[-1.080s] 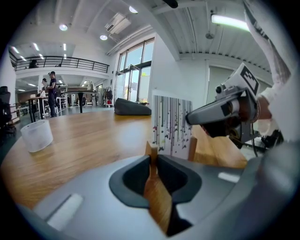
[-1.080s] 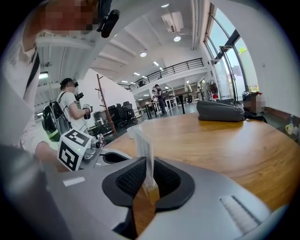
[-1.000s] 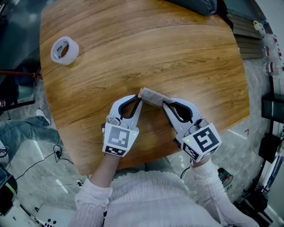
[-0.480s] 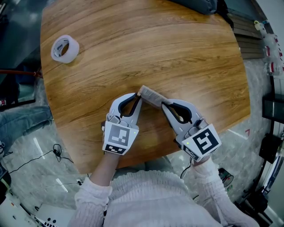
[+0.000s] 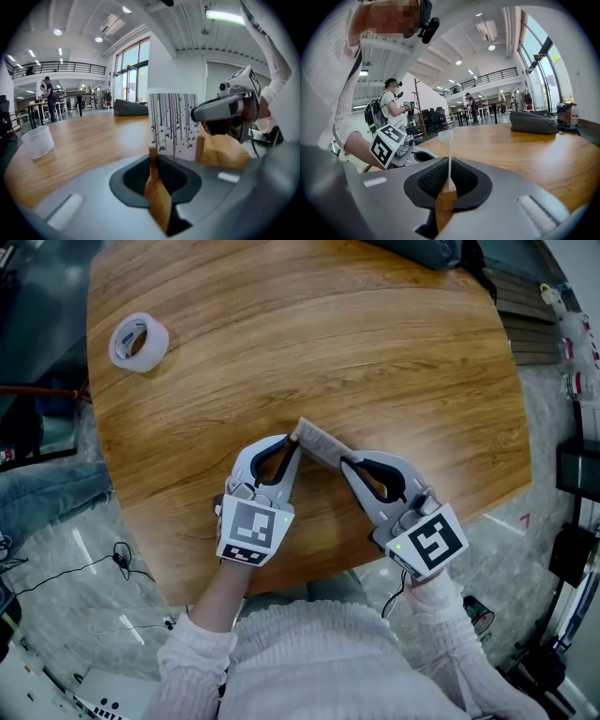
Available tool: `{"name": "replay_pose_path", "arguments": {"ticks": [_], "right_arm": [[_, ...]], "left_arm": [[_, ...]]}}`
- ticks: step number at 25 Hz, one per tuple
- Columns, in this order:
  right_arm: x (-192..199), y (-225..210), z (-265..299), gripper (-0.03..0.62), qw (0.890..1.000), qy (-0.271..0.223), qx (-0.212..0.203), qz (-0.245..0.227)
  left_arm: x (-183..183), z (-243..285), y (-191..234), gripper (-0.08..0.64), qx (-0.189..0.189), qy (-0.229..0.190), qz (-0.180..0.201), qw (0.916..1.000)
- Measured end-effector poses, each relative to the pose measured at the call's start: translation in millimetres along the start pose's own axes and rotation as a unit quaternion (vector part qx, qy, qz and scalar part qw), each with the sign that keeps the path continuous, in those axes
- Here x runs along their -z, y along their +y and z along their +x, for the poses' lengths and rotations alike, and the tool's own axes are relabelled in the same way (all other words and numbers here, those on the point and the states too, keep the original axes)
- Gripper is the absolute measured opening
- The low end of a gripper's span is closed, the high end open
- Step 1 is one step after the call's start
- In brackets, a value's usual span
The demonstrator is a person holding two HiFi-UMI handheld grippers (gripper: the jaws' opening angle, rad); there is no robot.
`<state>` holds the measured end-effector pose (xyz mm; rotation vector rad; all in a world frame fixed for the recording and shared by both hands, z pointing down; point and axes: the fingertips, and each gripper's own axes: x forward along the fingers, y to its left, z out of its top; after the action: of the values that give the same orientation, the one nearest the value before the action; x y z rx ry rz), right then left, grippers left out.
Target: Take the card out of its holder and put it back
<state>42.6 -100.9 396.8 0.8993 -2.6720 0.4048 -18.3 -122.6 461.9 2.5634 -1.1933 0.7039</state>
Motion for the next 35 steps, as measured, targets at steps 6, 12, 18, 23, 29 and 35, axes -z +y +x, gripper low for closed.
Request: {"name": "replay_pose_path", "arguments": {"ticks": [6,12,18,23,29,35], "right_arm": [[-4.5,0.1,-0.4,0.013,0.999,-0.03,-0.006,-0.015],[-4.6,-1.5,-1.3,0.012,0.999,-0.033,-0.007,-0.009],[-17.3,-1.8,-4.4,0.012,0.998,-0.058,-0.012,-0.017],[-25.4,-0.4,-8.7,0.012,0.998,-0.064,-0.013,-0.02],[-39.3,0.3,-14.3,0.012,0.997,-0.075,-0.014,-0.021],[-50.3,-0.5,-25.9,0.012,0.997,-0.081,-0.001,-0.002]], "left_arm": [[0.0,1.5,1.2,0.052,-0.003,0.01,0.015,0.9998],[-0.3,2.5,3.3,0.051,0.0,0.014,0.022,0.9997],[-2.5,4.3,1.9,0.051,0.003,0.012,0.024,0.9996],[-0.8,4.4,2.5,0.049,0.001,0.019,0.022,0.9996],[-0.9,4.9,2.2,0.05,0.002,0.02,0.02,0.9996],[-0.5,5.2,2.1,0.051,0.004,0.02,0.021,0.9996]]}}
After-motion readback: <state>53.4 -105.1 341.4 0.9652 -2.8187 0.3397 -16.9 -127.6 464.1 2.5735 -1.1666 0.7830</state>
